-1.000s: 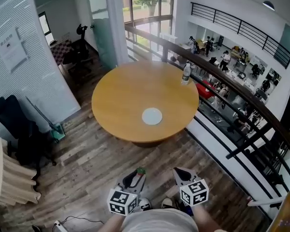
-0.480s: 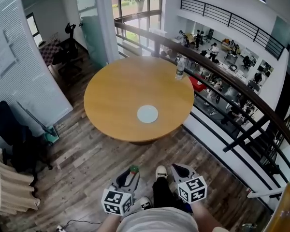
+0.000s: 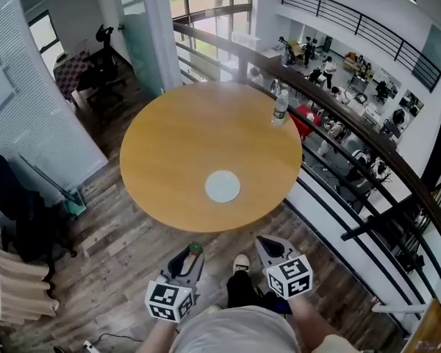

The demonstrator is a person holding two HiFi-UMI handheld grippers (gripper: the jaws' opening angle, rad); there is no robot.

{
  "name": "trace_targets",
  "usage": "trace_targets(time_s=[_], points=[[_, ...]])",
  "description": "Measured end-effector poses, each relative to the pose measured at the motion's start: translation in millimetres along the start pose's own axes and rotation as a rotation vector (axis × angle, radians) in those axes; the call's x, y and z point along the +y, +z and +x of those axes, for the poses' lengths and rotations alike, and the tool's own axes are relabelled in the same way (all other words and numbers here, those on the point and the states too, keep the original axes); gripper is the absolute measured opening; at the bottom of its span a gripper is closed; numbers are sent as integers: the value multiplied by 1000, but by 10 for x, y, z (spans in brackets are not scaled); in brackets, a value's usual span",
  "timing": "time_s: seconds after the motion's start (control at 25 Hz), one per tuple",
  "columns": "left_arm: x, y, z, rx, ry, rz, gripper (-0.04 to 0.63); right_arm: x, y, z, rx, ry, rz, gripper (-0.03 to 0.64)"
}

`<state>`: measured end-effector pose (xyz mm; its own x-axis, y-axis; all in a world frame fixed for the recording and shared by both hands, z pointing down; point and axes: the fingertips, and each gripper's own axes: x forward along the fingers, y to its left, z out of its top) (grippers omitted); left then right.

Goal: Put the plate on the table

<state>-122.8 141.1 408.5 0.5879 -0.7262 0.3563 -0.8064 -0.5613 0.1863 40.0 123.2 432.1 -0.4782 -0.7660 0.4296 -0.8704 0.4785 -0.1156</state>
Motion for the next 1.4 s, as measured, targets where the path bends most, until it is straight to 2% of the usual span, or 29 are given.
trace_targets(time_s=[0.36,0.64,1.04,1.28,1.4], points=[[299,517,950,-24,70,-45,147,-883,545,628,16,57,-19,20],[357,599,1249,-19,115,-61,147,-1138,653,817,6,90,-17,20],[464,734,1522,-2,79,-43,146,-1319,663,945,18,55,25,20],[437,838,1640,10,41,1,147,-1425,595,880,34,18,60,20],[590,919,1714,11,32,19,146,-1398,633,1079,42,22,72,20]])
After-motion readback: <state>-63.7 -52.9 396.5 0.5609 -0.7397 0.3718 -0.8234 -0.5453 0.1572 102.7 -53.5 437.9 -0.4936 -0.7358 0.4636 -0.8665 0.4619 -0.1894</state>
